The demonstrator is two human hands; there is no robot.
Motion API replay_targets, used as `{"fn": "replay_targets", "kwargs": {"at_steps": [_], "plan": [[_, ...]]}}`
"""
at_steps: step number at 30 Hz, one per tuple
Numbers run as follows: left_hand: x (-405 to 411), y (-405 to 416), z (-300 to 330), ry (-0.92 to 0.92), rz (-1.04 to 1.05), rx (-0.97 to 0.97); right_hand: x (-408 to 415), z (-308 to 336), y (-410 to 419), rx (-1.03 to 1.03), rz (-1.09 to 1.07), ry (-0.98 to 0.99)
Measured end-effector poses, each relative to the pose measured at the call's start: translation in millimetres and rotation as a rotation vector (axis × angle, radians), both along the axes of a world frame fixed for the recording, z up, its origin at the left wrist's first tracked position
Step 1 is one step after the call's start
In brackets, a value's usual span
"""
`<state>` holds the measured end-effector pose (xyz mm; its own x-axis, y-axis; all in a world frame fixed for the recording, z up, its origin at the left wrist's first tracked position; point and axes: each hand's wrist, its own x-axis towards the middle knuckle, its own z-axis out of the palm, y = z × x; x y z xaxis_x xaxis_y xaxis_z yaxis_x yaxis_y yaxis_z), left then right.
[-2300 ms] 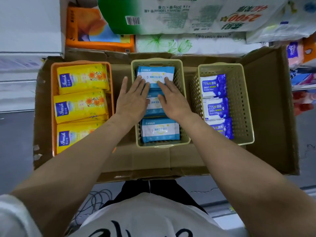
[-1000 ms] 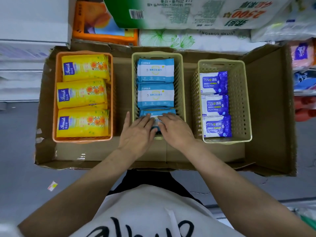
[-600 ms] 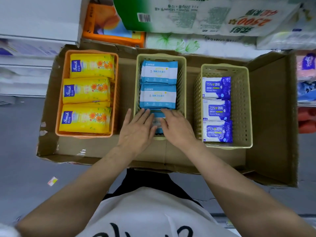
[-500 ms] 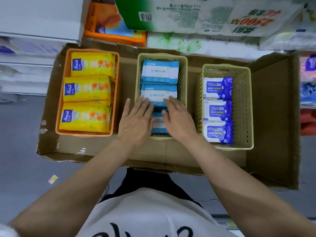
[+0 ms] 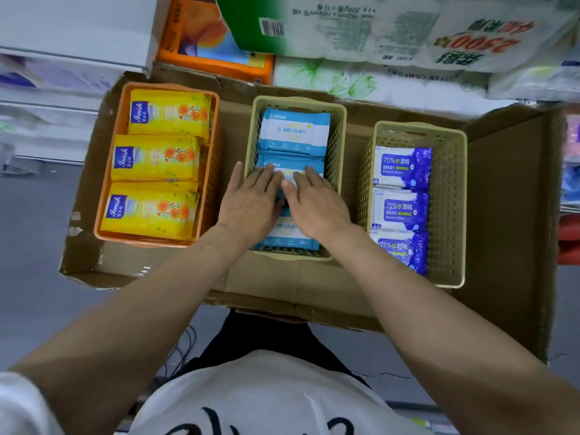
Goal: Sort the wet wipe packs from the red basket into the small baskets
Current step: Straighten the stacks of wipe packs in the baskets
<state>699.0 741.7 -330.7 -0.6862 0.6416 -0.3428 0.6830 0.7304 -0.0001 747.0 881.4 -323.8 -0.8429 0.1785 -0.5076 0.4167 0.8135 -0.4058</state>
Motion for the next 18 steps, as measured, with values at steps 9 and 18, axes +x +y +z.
{"fn": "replay_targets", "kwargs": {"at_steps": [9, 18], "plan": [[-2.0, -0.3, -3.8, -0.004, 0.026, 0.037, -1.9, -5.8, 10.0, 0.059, 0.041, 0.128], [-37.9, 21.8, -1.8, -0.105, 0.065, -0.041, -29.3, -6.1, 15.0, 0.106, 0.013, 0.037]]}}
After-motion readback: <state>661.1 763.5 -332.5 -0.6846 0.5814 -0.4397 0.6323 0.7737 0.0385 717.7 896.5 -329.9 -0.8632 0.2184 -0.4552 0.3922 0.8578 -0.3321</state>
